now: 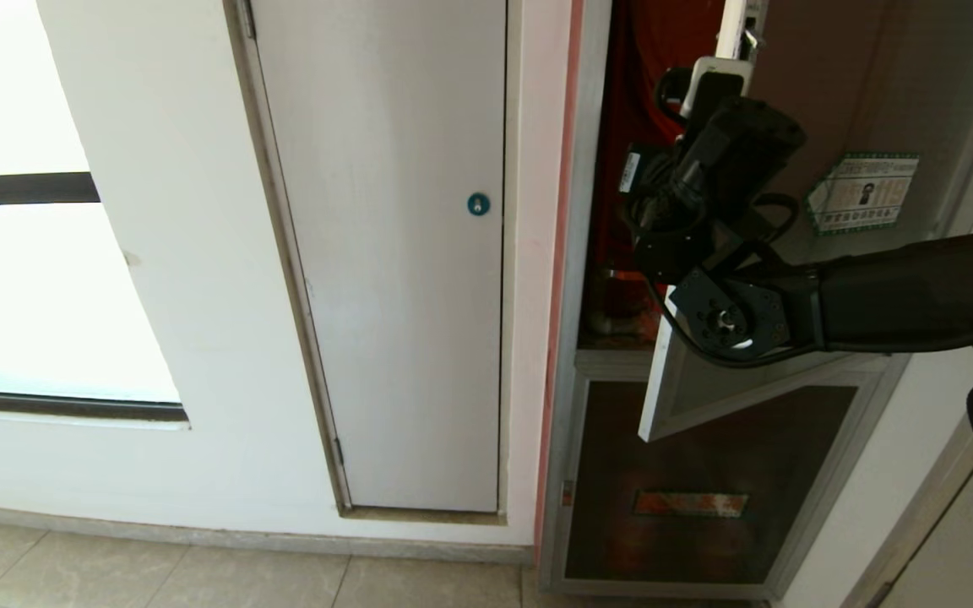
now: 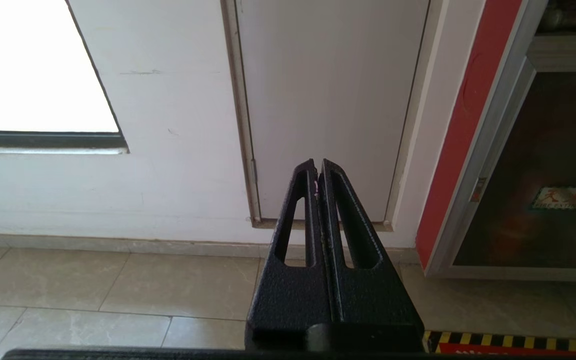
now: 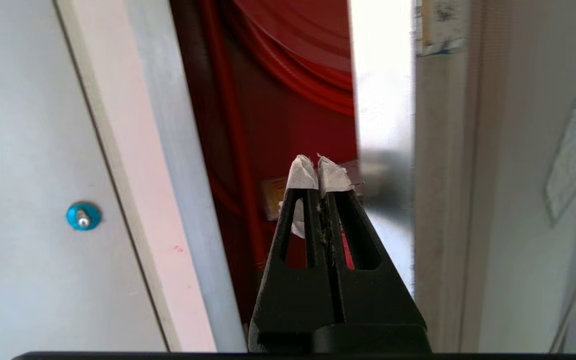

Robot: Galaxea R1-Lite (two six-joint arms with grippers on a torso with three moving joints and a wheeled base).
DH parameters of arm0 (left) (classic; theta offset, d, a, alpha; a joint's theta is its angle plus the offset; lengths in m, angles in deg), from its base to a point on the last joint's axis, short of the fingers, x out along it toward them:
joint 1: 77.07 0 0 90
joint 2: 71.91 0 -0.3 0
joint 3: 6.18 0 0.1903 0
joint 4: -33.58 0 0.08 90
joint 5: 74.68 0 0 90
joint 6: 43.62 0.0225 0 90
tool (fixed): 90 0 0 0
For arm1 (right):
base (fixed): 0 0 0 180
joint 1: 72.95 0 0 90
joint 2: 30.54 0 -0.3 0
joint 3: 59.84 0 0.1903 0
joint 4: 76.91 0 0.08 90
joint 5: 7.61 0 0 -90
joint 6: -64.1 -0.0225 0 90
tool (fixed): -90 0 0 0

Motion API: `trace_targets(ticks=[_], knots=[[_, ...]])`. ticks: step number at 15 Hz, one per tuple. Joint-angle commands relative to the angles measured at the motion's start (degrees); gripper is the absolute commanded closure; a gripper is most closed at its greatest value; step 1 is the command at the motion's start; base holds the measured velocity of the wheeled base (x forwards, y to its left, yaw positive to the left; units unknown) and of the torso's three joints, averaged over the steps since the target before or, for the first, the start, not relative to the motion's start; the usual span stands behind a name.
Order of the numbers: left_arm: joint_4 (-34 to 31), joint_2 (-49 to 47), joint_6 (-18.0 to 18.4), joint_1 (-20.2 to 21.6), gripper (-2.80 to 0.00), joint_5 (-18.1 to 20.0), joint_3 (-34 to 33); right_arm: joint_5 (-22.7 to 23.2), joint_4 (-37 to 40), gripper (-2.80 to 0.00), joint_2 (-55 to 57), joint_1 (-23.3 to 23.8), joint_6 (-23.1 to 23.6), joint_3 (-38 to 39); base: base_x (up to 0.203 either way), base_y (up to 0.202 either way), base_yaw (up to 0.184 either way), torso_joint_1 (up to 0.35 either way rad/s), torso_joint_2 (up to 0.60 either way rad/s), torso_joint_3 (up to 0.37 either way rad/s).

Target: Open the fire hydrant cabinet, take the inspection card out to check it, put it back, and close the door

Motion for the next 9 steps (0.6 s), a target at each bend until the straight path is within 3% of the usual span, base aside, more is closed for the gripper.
trace_targets(ticks=[1, 9], knots=[[0.0, -0.1, 0.0, 0.0, 0.00, 0.0, 0.0, 0.2, -0.3, 0.00, 0.4, 0.0, 0.2, -0.1, 0.000, 0.000, 0.000, 0.000, 0.00, 0.000], [-0.1, -0.1, 0.0, 0.0, 0.00, 0.0, 0.0, 0.0, -0.2, 0.00, -1.4, 1.0, 0.3, 1.4, 0.000, 0.000, 0.000, 0.000, 0.00, 0.000]])
